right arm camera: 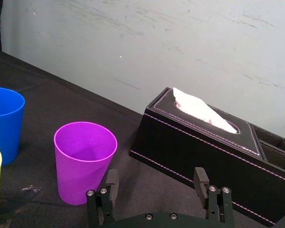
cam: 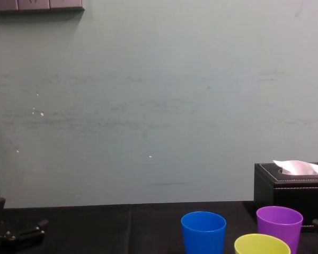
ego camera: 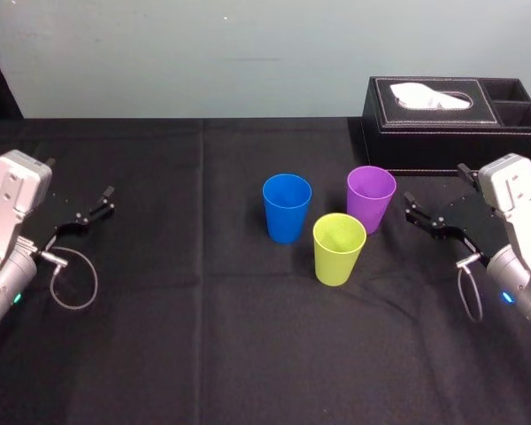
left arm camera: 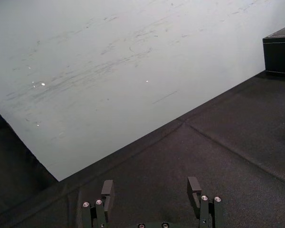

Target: Stack the three plastic cups sequentially using one hand.

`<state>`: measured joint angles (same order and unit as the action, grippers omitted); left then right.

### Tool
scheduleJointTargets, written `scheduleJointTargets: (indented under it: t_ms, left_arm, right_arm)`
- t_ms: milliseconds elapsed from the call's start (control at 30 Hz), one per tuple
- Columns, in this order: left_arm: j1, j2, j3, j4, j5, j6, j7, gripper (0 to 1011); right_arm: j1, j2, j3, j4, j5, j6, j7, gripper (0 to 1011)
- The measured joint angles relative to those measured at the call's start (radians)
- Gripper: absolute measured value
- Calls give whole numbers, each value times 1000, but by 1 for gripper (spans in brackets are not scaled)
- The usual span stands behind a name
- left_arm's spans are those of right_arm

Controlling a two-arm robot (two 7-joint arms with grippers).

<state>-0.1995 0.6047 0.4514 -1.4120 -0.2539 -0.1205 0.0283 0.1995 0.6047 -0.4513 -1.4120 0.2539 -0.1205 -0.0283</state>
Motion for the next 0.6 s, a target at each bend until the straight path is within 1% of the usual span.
scheduleJointTargets:
  t_ms: [600]
  left_arm:
    - [0, 0, 0, 0, 0, 0, 0, 1011]
  right_arm:
    - [0, 0, 0, 0, 0, 0, 0, 1000]
